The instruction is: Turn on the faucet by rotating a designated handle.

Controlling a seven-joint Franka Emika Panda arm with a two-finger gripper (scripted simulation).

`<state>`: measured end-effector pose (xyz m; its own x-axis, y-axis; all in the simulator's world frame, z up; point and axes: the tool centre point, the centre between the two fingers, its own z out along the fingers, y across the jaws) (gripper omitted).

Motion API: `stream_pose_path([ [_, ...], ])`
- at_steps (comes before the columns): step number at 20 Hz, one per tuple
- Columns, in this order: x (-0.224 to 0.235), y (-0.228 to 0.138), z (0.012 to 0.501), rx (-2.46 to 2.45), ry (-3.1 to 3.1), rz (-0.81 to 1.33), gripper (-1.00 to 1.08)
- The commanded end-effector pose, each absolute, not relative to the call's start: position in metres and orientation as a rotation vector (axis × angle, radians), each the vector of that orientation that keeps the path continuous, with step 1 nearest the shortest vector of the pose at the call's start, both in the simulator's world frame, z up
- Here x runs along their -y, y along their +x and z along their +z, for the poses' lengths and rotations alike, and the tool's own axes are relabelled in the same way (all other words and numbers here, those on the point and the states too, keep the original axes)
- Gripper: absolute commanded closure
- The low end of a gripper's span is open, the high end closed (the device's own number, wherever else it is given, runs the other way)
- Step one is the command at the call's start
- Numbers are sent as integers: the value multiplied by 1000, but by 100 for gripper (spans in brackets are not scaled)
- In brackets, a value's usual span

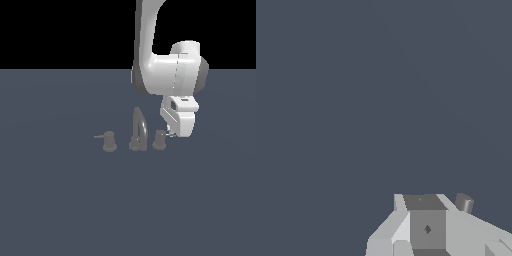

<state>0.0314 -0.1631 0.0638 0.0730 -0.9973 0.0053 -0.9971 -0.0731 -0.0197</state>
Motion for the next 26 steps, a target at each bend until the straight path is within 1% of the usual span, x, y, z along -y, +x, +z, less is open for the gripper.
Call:
stream_pose_path([
  [1,162,17,64,-2140,-2295,-5,108],
  [8,162,-7,64,-2146,-2293,-1,108],
  [9,162,-7,64,-2146,-2293,-1,108],
  [10,168,3,63,-2147,-2284,-26,108],
  [22,131,-30,64,-2147,-2293,-1,108],
  [23,131,-30,64,-2147,-2293,-1,108],
  [24,150,-28,63,-2177,-2268,-16,108],
  [26,136,-27,63,-2170,-2274,-12,108],
])
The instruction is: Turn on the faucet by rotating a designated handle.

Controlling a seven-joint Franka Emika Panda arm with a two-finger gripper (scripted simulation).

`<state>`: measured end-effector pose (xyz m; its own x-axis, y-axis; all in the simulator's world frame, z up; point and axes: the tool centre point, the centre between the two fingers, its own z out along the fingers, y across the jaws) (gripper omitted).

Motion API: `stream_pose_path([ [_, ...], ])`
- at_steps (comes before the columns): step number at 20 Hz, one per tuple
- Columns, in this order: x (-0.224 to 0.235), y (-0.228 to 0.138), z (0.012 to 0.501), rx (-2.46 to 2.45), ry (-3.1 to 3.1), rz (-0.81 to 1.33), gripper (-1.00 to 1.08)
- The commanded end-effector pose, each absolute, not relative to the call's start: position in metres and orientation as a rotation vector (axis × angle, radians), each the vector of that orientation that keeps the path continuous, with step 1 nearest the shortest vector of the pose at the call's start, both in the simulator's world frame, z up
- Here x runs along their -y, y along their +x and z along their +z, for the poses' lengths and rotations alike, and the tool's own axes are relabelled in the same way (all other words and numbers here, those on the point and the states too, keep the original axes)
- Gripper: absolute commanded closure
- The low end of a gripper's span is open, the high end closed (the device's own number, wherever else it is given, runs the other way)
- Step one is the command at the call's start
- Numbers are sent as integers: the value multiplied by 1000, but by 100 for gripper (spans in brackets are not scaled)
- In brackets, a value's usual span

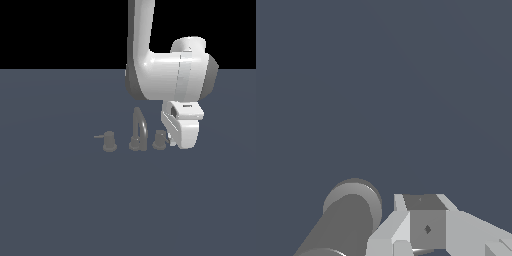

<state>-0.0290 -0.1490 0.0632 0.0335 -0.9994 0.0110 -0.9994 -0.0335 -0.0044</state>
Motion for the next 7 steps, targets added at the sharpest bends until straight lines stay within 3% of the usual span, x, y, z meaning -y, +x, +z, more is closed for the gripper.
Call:
stream_pose_path([
  [1,128,-26,63,2164,2275,10,108],
  [7,93,-22,64,2147,2293,0,108],
])
